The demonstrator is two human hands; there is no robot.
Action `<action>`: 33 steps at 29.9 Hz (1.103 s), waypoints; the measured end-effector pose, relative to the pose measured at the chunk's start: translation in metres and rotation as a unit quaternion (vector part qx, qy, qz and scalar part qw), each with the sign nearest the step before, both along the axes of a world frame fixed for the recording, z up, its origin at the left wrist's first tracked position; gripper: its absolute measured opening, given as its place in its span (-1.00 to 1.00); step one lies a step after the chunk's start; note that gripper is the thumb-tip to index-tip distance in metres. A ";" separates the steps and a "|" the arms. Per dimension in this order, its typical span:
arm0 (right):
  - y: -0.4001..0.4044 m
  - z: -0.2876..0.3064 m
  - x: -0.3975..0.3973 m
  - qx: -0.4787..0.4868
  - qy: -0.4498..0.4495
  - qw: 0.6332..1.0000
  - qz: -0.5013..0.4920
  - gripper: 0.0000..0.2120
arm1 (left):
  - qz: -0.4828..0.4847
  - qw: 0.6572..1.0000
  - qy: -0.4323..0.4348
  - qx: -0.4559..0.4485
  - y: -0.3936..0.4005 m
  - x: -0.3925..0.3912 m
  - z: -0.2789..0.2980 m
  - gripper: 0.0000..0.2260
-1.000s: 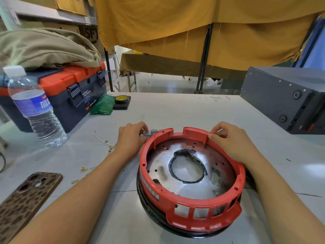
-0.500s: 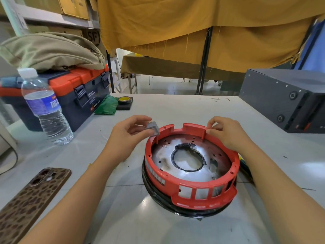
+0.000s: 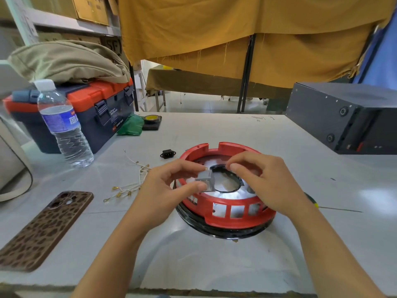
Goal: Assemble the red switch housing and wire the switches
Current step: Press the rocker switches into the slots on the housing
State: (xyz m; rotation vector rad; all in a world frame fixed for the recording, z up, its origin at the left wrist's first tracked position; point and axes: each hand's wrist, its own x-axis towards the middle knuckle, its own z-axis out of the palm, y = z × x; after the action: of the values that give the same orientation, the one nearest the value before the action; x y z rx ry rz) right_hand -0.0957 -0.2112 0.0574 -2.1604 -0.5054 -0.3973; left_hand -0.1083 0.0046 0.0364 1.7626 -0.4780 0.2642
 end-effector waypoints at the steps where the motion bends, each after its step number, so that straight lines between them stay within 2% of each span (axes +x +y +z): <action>1: 0.002 -0.001 -0.009 -0.002 -0.002 1.000 0.016 -0.89 | 0.004 1.000 -0.004 0.014 -0.001 -0.005 -0.001 -0.75; 7: 0.007 -0.014 -0.035 -0.019 0.014 0.997 0.071 -0.80 | -0.019 0.996 -0.006 0.086 -0.004 -0.027 -0.008 -0.77; 12: 0.004 -0.021 -0.039 -0.027 0.008 0.998 0.064 -0.77 | -0.049 0.992 -0.020 0.118 -0.005 -0.036 -0.010 -0.79; 17: 0.005 -0.025 -0.043 -0.032 -0.020 0.997 0.063 -0.78 | -0.037 0.983 -0.049 0.170 -0.009 -0.037 -0.020 -0.79; 23: 0.004 -0.035 -0.045 -0.087 -0.020 0.995 0.051 -0.69 | 0.003 0.982 -0.091 0.165 -0.018 -0.039 -0.028 -0.79; 29: -0.002 -0.035 -0.044 -0.083 0.003 0.995 0.064 -0.68 | 0.040 0.984 -0.096 0.148 -0.024 -0.043 -0.031 -0.79; 33: -0.002 -0.039 -0.043 -0.088 -0.005 0.994 0.059 -0.65 | 0.043 0.978 -0.116 0.169 -0.021 -0.040 -0.029 -0.78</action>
State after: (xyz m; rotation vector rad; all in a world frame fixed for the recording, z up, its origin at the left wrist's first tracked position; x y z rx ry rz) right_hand -0.1385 -0.2135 0.0187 -2.2842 -0.6923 -0.3073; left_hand -0.1488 -0.0165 0.0076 2.0999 -0.6438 0.4769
